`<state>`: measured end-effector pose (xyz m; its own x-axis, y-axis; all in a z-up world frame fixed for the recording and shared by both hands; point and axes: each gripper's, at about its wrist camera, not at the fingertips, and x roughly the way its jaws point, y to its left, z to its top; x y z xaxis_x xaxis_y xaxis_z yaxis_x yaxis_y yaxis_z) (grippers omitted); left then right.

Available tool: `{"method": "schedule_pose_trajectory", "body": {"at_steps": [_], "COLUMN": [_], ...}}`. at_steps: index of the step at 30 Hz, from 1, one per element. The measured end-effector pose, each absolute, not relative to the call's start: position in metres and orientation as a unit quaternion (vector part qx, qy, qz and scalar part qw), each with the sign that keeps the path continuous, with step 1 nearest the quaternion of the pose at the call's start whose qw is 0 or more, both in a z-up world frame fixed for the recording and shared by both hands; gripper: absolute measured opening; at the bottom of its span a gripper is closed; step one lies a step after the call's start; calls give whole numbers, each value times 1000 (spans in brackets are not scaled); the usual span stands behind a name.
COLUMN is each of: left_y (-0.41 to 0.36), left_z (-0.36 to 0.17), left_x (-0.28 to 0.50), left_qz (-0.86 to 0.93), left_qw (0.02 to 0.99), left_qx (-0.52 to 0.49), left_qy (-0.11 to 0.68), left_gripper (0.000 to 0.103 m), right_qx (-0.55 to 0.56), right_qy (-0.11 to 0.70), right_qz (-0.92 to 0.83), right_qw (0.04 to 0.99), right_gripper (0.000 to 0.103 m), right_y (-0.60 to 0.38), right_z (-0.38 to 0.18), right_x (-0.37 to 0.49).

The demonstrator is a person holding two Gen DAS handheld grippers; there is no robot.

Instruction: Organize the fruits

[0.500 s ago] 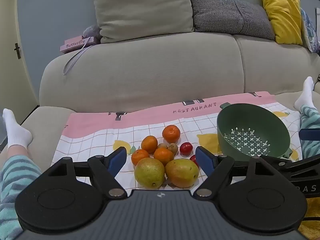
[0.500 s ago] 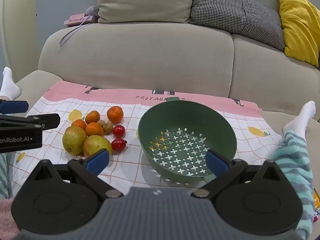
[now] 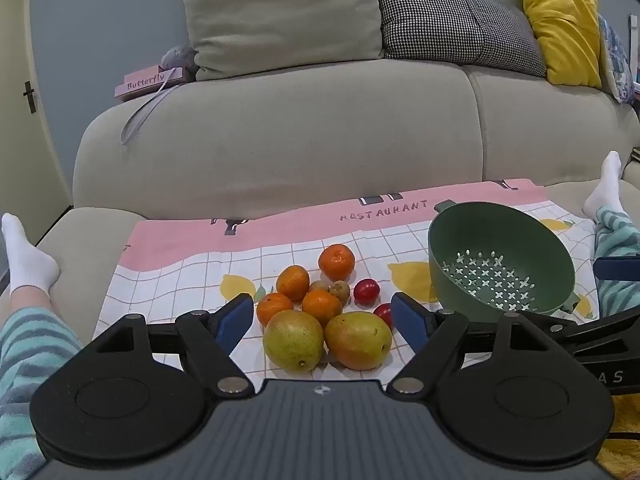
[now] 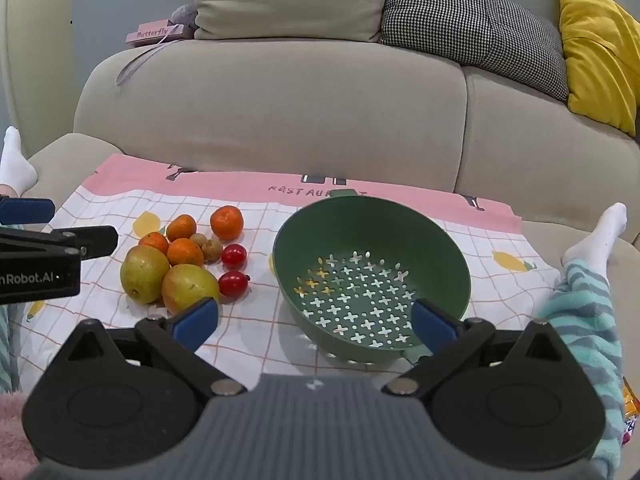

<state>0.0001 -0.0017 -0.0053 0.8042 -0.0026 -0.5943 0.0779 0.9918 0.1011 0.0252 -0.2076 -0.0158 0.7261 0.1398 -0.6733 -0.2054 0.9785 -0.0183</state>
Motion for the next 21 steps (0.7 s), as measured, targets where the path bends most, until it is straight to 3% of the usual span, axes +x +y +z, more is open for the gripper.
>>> {"method": "schedule_pose_trajectory", "body": {"at_steps": [21], "left_y": [-4], "left_z": [-5], "left_x": [1], "left_qz": [-21], "left_qw": [946], "left_qx": [60], "left_qy": [319], "left_gripper": [92], "right_qx": [-42], "right_qy": [374], "right_qz": [84], "right_qw": [923], "right_gripper": [99], "right_y": [-210], "right_z": [-19], "right_x": [26]}}
